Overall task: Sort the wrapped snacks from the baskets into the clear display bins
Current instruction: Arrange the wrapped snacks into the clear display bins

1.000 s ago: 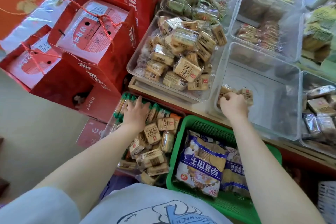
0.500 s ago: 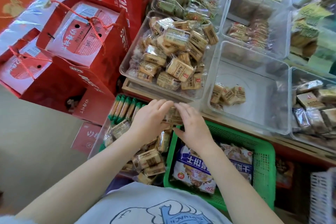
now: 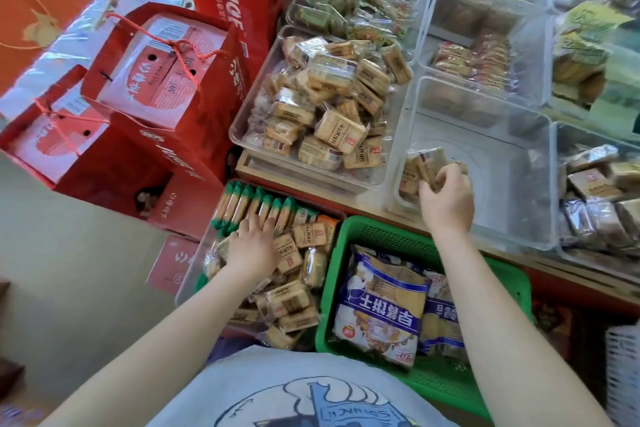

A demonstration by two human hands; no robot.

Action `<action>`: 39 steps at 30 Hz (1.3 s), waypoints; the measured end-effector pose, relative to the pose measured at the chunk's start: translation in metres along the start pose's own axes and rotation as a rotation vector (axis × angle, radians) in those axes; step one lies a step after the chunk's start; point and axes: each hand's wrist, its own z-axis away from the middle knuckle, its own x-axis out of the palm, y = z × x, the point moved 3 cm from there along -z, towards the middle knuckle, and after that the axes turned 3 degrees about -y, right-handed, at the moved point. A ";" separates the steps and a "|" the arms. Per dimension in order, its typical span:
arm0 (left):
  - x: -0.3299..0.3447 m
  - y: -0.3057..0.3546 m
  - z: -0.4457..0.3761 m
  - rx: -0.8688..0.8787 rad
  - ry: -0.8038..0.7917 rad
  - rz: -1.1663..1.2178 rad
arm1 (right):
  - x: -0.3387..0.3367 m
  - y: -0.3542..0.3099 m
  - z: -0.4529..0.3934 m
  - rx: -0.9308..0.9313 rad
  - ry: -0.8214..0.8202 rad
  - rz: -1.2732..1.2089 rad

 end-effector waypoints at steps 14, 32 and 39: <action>0.001 -0.039 -0.016 -0.102 0.121 0.112 | 0.008 -0.042 0.064 -0.345 0.060 -0.037; -0.037 0.058 0.037 0.452 0.412 0.195 | 0.012 -0.045 0.086 -0.173 -0.398 -0.306; 0.007 -0.003 0.018 -0.021 -0.051 -0.022 | -0.035 -0.018 0.017 -0.218 0.191 -0.246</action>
